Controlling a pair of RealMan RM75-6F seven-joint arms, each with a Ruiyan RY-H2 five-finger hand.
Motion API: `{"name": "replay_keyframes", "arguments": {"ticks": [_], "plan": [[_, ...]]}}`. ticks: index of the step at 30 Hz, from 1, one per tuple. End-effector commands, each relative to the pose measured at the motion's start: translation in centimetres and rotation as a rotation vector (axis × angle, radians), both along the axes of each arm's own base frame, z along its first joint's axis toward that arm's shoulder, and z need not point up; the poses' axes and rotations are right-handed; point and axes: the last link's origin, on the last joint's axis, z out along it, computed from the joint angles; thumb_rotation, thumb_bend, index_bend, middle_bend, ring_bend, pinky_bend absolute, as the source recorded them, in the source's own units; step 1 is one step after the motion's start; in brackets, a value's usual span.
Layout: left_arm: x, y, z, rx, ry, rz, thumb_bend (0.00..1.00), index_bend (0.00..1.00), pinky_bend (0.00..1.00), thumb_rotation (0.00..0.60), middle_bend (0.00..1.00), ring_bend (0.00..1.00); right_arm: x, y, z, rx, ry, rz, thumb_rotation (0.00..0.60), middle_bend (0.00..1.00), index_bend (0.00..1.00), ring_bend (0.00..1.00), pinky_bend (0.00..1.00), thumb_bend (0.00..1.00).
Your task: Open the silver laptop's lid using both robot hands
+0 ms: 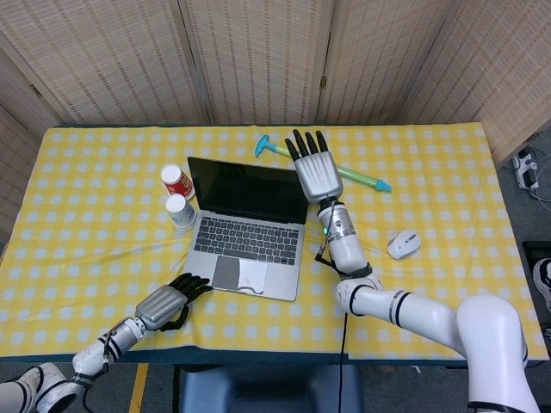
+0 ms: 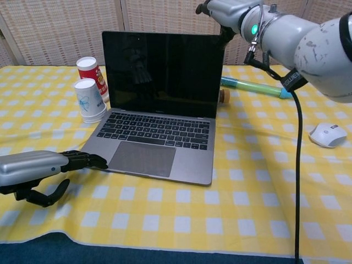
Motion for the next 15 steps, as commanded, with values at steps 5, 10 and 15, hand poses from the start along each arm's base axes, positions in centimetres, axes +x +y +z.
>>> {"name": "replay_keyframes", "arguments": {"ticks": [5, 10, 15], "plan": [[0.0, 0.0, 0.0, 0.001, 0.003, -0.001, 0.90, 0.02, 0.00, 0.539, 0.06, 0.02, -0.1, -0.2, 0.2, -0.008, -0.003, -0.002, 0.600, 0.00, 0.00, 0.00, 0.00, 0.65], [0.1, -0.1, 0.4, 0.014, -0.014, -0.003, 0.90, 0.02, 0.00, 0.540, 0.06, 0.02, 0.1, 0.8, 0.9, 0.020, -0.052, 0.034, 0.600, 0.00, 0.00, 0.00, 0.00, 0.65], [0.1, -0.6, 1.7, 0.040, -0.060, 0.005, 0.90, 0.02, 0.00, 0.549, 0.06, 0.02, -0.8, 3.3, 2.3, 0.061, -0.101, 0.083, 0.600, 0.00, 0.00, 0.00, 0.00, 0.65]]}}
